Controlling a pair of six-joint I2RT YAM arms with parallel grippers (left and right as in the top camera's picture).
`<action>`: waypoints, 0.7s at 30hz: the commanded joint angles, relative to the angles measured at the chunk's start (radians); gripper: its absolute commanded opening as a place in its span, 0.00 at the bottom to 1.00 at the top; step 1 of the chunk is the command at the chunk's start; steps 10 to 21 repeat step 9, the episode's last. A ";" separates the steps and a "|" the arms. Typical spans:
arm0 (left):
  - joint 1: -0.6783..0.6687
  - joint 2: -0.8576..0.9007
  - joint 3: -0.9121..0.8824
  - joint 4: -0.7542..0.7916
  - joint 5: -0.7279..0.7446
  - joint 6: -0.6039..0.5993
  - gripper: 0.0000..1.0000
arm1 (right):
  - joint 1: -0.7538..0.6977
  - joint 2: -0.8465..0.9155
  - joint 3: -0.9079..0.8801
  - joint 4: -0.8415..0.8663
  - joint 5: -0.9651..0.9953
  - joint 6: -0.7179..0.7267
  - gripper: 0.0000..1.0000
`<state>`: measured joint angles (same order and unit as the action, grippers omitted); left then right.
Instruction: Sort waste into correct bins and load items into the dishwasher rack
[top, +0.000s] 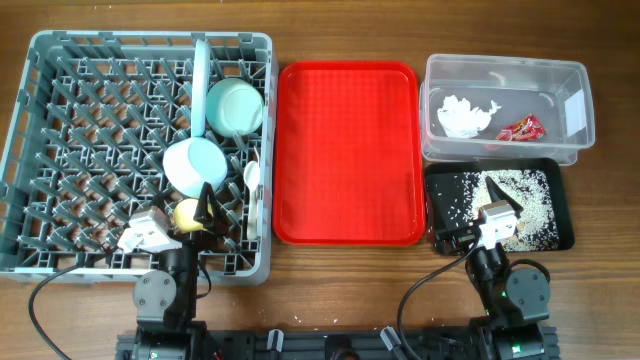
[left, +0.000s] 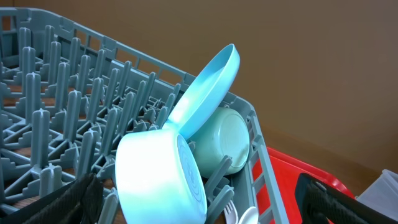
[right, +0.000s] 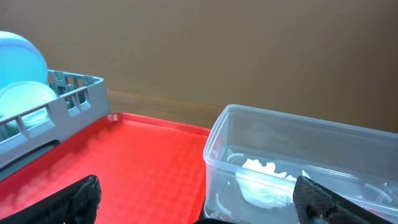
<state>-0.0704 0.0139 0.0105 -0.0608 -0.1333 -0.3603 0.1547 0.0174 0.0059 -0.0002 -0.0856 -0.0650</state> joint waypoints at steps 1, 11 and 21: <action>-0.005 -0.007 -0.005 0.000 -0.002 0.016 1.00 | 0.005 -0.007 -0.001 0.003 0.003 0.015 1.00; -0.005 -0.007 -0.005 0.000 -0.002 0.016 1.00 | 0.005 -0.007 -0.001 0.003 0.003 0.015 1.00; -0.005 -0.007 -0.005 0.000 -0.002 0.016 1.00 | 0.005 -0.007 -0.001 0.003 0.003 0.015 1.00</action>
